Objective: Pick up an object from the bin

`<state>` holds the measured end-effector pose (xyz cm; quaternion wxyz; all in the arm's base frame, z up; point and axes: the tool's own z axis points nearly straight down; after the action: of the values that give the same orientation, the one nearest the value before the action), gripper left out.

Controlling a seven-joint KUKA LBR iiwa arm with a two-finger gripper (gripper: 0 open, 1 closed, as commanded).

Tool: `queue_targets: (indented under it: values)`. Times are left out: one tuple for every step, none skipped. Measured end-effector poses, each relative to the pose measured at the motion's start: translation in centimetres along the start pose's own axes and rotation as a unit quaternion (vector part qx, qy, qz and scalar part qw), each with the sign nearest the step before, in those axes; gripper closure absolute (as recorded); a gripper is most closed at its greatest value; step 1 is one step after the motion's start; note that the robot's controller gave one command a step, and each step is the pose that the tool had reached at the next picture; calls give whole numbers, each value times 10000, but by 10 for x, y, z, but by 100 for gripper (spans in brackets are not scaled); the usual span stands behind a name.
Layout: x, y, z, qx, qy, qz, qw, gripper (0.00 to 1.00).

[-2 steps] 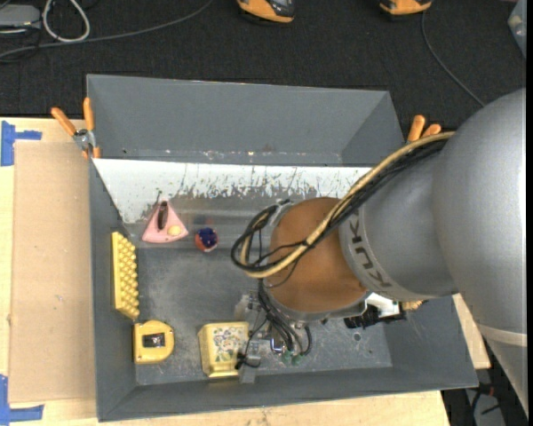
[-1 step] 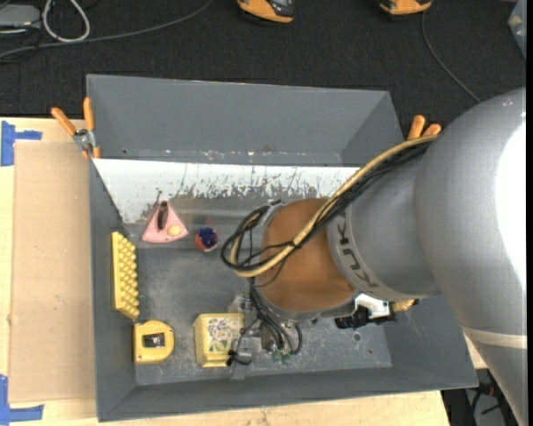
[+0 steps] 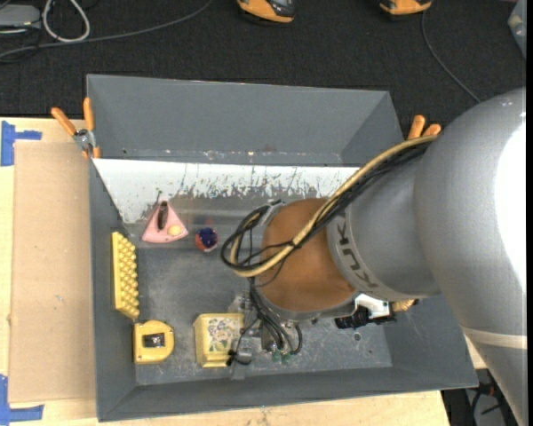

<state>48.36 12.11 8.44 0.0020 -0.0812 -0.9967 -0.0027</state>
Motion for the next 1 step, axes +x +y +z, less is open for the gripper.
queue_targets:
  values:
    - [0, -3, -55, 19, 10, -47, 10000, 100]
